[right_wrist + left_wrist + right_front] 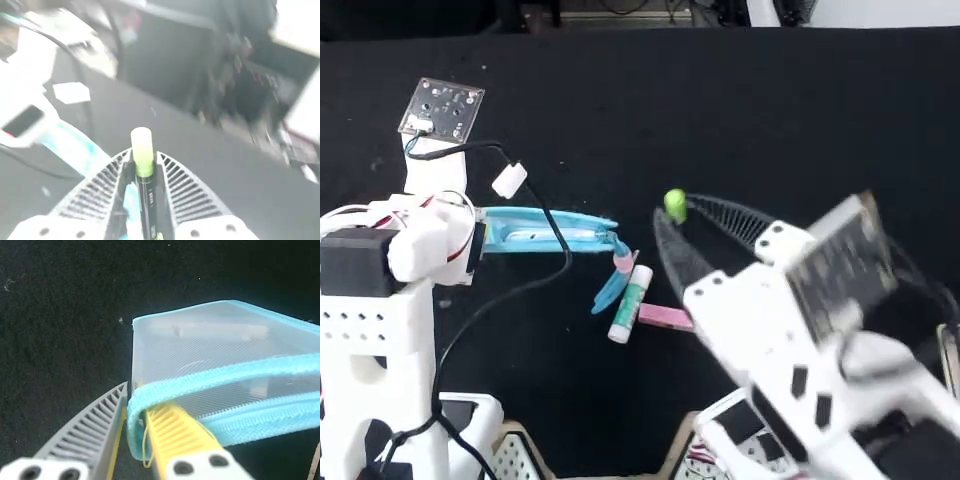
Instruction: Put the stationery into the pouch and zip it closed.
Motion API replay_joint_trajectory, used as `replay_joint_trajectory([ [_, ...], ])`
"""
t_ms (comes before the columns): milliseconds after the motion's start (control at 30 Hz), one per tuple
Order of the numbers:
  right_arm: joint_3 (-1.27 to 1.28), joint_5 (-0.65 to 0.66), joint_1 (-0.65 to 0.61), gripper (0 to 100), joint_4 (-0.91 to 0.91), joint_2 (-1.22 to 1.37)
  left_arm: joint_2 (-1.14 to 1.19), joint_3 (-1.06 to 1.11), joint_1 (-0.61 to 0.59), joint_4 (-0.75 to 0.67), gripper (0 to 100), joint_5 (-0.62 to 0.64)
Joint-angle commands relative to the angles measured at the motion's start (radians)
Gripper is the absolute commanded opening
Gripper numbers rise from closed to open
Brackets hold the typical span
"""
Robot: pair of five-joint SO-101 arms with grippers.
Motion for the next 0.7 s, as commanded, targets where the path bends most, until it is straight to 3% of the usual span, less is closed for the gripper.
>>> replay_joint_trajectory([
  [0, 0.076, -0.009, -0.089, 1.1, -0.207, -0.068, -0.014, -0.002, 0.004, -0.011, 3, 0.008],
  [233, 0.271, -0.009, -0.23, 1.1, -0.539, -0.113, -0.014, -0.002, 0.004, -0.011, 3, 0.008],
  [667, 0.63, -0.009, -0.235, 1.1, -0.795, -0.117, -0.014, -0.002, 0.004, -0.011, 3, 0.008],
])
